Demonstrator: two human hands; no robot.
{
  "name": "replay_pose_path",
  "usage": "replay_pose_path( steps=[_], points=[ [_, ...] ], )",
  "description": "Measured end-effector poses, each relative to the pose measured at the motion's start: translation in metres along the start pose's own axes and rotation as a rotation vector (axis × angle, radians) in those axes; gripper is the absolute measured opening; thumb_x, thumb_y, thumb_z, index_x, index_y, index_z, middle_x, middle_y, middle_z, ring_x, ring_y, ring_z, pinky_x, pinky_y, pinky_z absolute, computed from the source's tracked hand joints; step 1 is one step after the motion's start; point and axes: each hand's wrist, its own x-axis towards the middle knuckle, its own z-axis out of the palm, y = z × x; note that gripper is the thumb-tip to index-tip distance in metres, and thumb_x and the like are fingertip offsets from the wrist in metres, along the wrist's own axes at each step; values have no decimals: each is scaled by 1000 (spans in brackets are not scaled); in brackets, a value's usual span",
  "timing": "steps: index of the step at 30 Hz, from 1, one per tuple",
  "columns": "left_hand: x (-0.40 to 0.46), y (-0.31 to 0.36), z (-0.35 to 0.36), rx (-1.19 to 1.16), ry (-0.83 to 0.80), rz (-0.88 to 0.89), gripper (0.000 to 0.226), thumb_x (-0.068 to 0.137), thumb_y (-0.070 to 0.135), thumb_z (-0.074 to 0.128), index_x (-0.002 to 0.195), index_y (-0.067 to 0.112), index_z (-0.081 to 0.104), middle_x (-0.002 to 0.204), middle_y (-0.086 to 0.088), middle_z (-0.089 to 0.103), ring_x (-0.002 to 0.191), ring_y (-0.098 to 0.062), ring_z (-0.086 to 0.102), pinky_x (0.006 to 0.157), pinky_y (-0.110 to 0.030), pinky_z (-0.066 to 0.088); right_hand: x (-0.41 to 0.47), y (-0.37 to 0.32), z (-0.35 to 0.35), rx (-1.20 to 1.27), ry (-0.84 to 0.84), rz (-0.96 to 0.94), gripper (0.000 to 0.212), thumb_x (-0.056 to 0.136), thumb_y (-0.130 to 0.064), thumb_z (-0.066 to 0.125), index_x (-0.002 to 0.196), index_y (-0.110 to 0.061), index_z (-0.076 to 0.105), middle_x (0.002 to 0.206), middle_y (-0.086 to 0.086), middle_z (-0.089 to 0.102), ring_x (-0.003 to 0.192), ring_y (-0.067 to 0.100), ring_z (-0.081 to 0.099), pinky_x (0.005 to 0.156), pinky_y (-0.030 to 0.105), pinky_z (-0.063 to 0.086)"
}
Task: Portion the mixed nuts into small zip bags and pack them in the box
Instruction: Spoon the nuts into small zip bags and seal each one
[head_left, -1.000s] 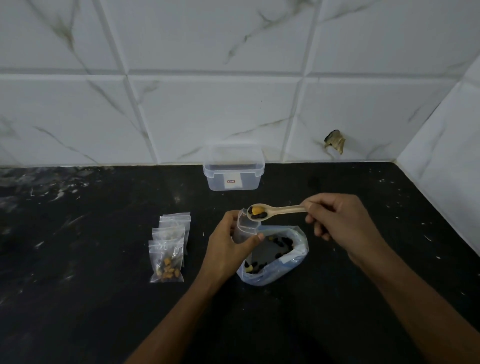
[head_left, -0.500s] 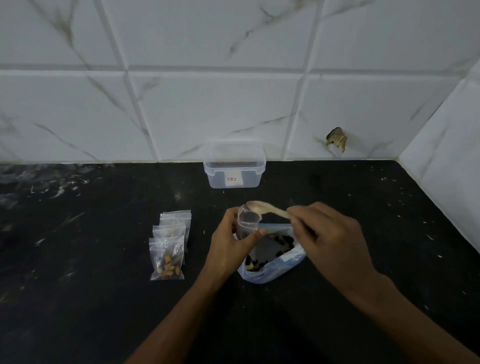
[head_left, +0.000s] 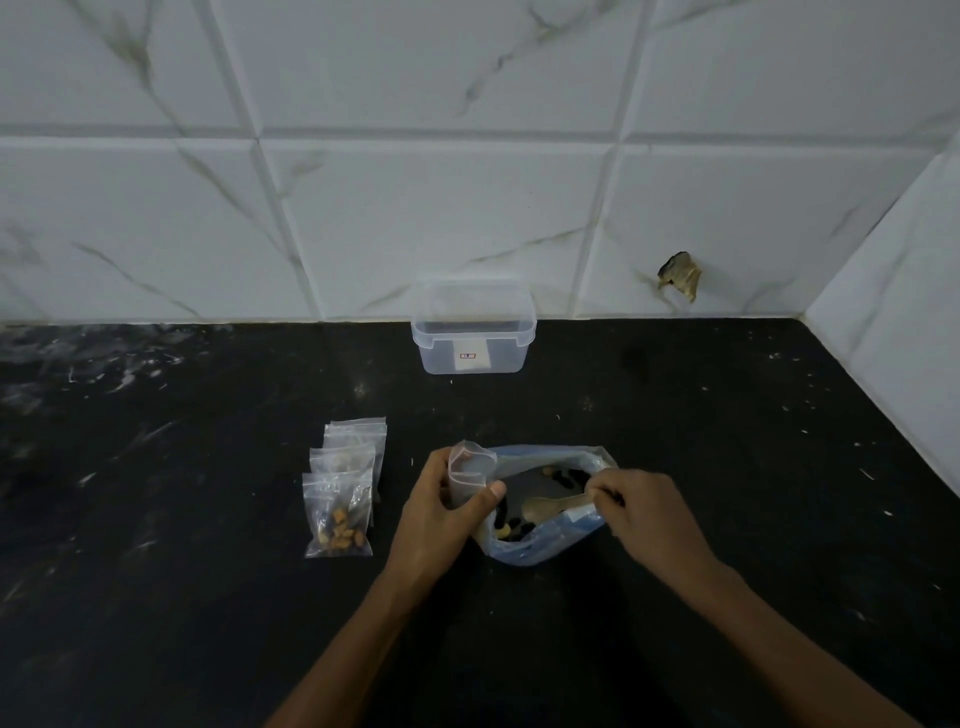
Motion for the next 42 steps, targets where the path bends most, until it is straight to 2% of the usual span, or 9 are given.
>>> replay_pose_path(
  steps=[3,6,10,17,20,24,35,39,42],
  points=[
    [0,-2,3,-33,-14,-15,47,73,42,73,116,41,53,116,10,66,104,-2,66,82,-28,57,1,-6,12,115,-42,63,20,94,-12,54,81,-15,69,72,1,66,60,9,63,58,23,54],
    [-1,-2,4,-45,-22,-15,49,73,42,73,117,39,54,117,9,66,104,-3,66,83,-31,58,4,-11,24,289,-70,215,21,94,-13,53,84,-12,70,73,3,69,54,6,63,49,14,47],
    [-1,0,2,-56,-33,-17,48,73,41,73,117,37,54,117,7,66,103,-4,67,84,-33,58,6,-10,28,538,-75,388,20,94,-9,52,86,-13,70,73,7,70,55,11,61,48,20,46],
    [1,-1,1,-55,-15,-31,47,73,48,75,115,45,54,117,10,67,104,-8,67,87,-44,59,5,-1,13,566,-62,471,15,94,-12,55,92,-15,69,79,7,70,60,12,62,51,21,46],
    [1,2,0,-26,5,-2,46,75,47,77,115,45,55,116,12,67,107,-9,66,86,-38,58,5,2,1,692,-88,547,13,94,-9,55,95,-15,67,83,10,69,62,12,60,54,23,46],
    [-1,11,-2,26,61,50,39,82,30,75,114,41,54,110,15,67,101,2,65,76,-21,56,4,5,-18,797,-104,585,14,93,-8,55,98,-11,68,82,10,66,64,14,58,56,24,46],
    [8,23,12,143,28,110,42,82,30,76,111,45,49,111,17,64,100,11,60,76,-12,53,0,-39,-84,839,68,343,15,94,-11,56,93,-10,71,75,8,66,59,12,56,52,24,45],
    [13,26,19,152,6,117,44,81,34,76,113,47,48,115,16,63,105,5,60,74,-9,51,-3,-55,-81,548,145,142,15,93,-14,57,91,-15,71,73,2,68,53,8,59,48,16,46],
    [17,24,22,169,12,123,47,80,36,76,118,41,50,116,15,63,106,6,59,76,-10,51,-10,-65,-69,208,260,-126,13,91,-16,58,87,-21,69,69,-8,64,60,4,61,56,13,48]
  ],
)
